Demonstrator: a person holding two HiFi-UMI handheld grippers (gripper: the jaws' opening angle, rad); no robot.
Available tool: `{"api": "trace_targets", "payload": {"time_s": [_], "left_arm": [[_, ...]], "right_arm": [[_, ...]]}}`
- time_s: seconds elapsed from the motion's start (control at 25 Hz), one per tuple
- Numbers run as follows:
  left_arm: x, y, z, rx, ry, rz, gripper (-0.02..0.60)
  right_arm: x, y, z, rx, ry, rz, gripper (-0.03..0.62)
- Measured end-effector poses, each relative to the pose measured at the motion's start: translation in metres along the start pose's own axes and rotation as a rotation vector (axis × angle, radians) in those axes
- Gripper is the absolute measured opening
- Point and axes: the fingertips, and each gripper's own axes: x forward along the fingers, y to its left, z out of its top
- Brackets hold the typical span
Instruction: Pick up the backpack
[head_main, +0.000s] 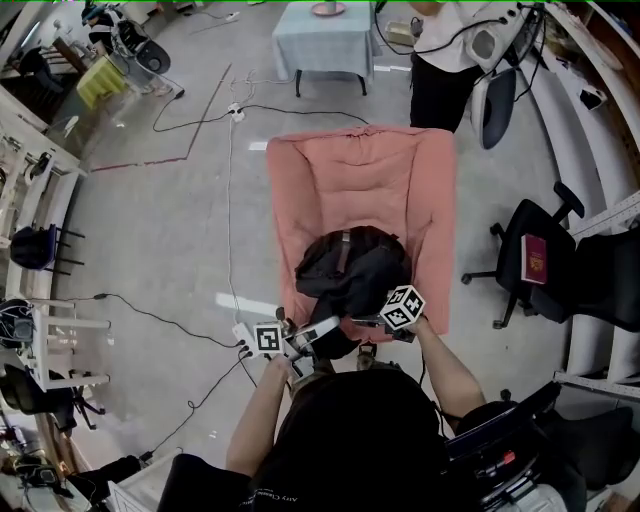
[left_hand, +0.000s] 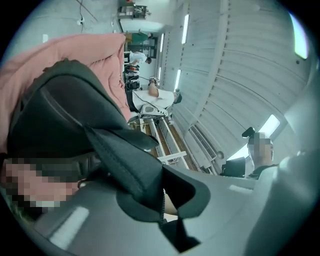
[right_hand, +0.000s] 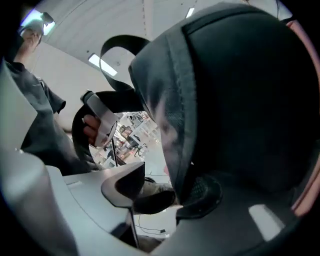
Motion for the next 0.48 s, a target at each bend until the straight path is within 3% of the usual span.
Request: {"api": "trace_targets", "payload": {"time_s": [0.12, 0.16, 0.24, 0.36, 0.48], "left_arm": [[0.002, -0.002, -0.002, -0.009, 0.003, -0.009, 0.017], [0.001, 0.0, -0.001, -0.014, -0.002, -0.005, 0.017], [0.0, 0.001, 0.002, -0.02, -0.023, -0.014, 0.017], [-0.004, -0.003, 0.013, -0.002, -0.07, -0.036, 0.017], [-0.007, -0.005, 0.024, 0.007, -0.129, -0.062, 0.017]], "right_arm": [[0.018, -0.011, 0.01, 0.026, -0.022, -0.074, 0.206], [0.022, -0.018, 0.012, 0.048, -0.042, -0.115, 0.142], [0.029, -0.021, 0.015, 0.112, -0.093, -0.147, 0.107], [0.037, 0.005, 0.021, 0.203, -0.162, -0.025, 0.081], [0.024, 0.037, 0.018, 0.19, -0.176, 0.073, 0.074]]}}
